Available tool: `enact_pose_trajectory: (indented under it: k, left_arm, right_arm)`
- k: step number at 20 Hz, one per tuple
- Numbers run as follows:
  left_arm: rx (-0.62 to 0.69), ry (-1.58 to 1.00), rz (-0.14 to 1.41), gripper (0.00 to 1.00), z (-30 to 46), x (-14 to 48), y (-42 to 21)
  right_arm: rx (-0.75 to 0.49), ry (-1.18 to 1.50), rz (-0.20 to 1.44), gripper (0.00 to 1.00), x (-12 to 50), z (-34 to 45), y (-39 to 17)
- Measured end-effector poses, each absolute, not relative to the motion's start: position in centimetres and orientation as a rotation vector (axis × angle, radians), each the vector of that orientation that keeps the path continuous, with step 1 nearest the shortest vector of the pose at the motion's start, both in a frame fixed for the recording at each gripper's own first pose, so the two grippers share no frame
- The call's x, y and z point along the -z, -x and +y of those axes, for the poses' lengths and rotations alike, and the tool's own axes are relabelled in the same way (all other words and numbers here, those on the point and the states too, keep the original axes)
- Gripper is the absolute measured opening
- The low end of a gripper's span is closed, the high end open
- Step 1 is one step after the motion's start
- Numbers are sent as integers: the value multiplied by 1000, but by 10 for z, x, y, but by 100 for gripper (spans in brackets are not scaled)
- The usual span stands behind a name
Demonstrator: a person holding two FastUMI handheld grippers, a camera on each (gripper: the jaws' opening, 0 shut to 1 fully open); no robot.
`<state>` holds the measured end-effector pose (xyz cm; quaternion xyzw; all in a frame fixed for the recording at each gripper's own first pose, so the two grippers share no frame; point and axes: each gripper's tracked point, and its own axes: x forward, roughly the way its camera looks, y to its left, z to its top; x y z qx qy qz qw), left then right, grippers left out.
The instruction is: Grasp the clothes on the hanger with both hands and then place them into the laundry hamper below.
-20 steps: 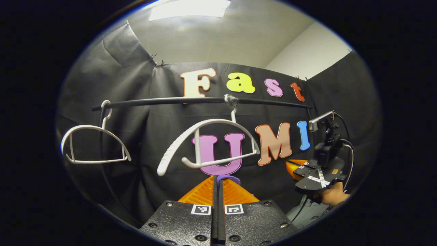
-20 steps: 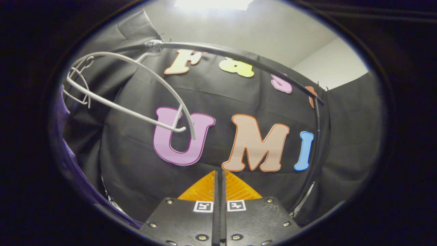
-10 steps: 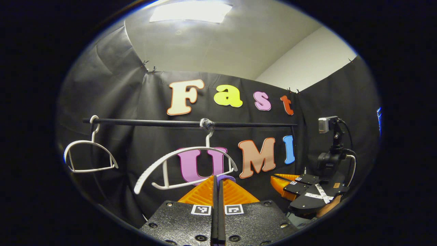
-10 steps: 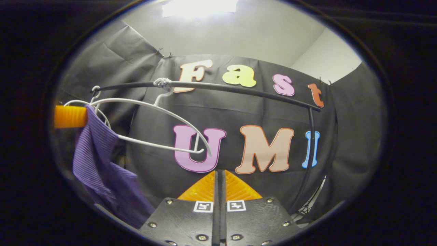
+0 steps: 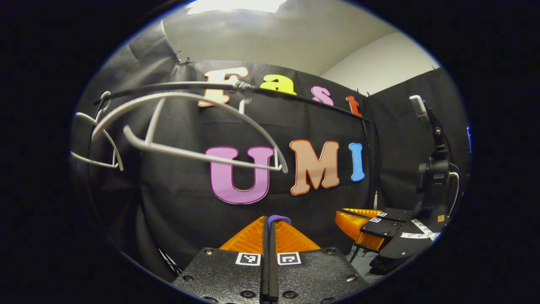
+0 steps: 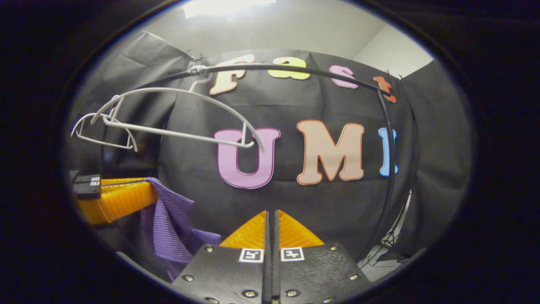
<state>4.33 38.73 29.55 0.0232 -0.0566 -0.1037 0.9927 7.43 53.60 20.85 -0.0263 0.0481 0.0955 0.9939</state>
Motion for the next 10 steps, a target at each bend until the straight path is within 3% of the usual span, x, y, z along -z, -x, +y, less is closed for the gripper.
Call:
enact_pose_trajectory:
  k: [7,10]
  left_arm:
    - [150,-21,-70,0,398,-231,-62]
    - [139,-13,-67,0,402,-213,-63]
  right_arm:
    - [-174,44,156,1,-148,532,-79]
    - [-146,41,157,11,-133,527,-76]
